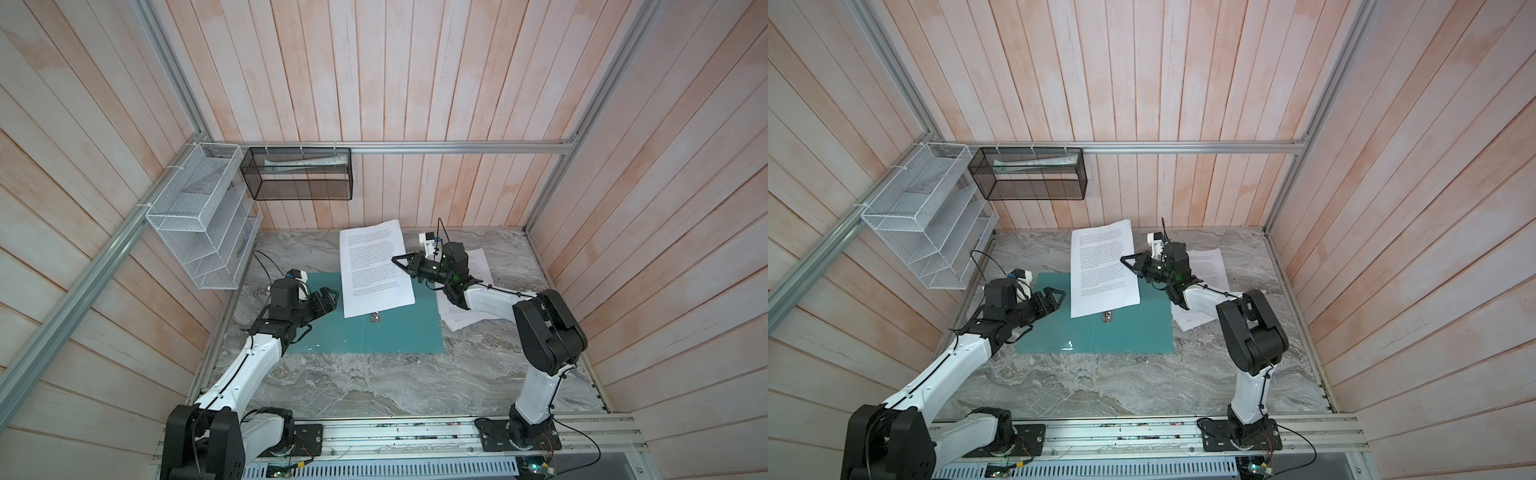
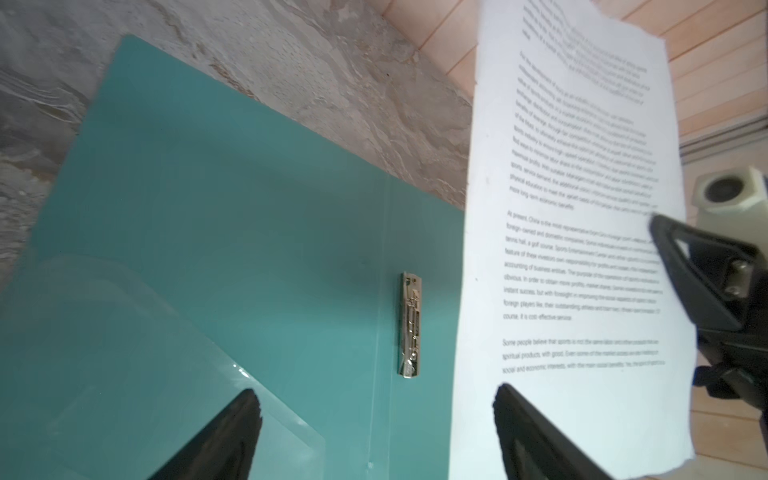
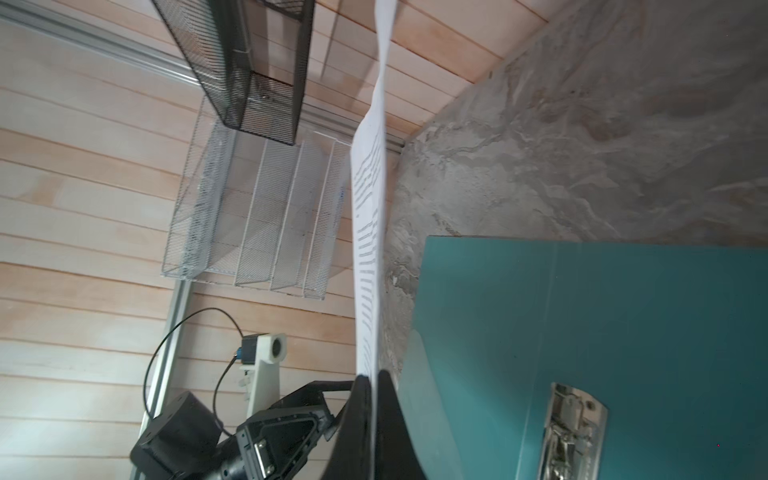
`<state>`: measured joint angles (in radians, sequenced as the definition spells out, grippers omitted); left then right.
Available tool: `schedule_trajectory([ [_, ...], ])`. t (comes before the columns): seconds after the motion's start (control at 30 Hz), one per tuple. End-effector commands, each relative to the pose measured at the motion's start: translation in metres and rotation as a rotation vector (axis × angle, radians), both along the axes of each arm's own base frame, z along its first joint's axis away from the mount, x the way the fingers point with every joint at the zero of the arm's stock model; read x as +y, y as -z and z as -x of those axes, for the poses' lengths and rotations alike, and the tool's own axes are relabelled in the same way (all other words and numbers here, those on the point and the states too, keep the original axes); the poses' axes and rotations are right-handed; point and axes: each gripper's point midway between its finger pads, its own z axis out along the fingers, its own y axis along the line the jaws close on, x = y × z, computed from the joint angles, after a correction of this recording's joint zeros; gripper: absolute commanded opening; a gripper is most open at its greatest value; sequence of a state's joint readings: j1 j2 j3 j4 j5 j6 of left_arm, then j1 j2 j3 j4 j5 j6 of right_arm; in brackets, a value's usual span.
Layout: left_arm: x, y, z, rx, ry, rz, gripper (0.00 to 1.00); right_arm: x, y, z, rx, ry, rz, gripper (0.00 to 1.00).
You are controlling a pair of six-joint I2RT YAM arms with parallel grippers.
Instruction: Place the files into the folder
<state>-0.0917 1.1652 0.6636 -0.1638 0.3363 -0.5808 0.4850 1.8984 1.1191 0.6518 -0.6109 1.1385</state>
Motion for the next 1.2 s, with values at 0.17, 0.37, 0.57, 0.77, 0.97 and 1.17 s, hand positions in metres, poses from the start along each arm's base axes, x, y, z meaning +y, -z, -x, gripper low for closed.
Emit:
schedule_trajectory([
  [0.17,0.064,0.04,-0.011,0.098,-0.186,0.037,0.91,0.021,0.051,-0.024,-0.023,0.091,0.173,0.0],
  [0.37,0.082,0.073,-0.013,0.172,-0.231,-0.005,0.91,0.018,0.065,-0.025,-0.068,0.145,0.234,0.0],
  [0.57,0.091,0.11,-0.002,0.282,-0.27,-0.044,0.91,0.011,0.07,-0.02,-0.163,0.193,0.318,0.0],
  [0.77,0.096,0.12,0.008,0.316,-0.301,-0.071,0.91,0.017,0.07,-0.015,-0.217,0.184,0.351,0.0],
  [0.97,0.11,0.116,0.015,0.316,-0.336,-0.145,0.92,0.024,0.075,-0.012,-0.243,0.165,0.342,0.0],
  [1.17,0.11,0.116,0.017,0.31,-0.328,-0.155,0.92,0.031,0.081,-0.012,-0.25,0.147,0.358,0.0],
])
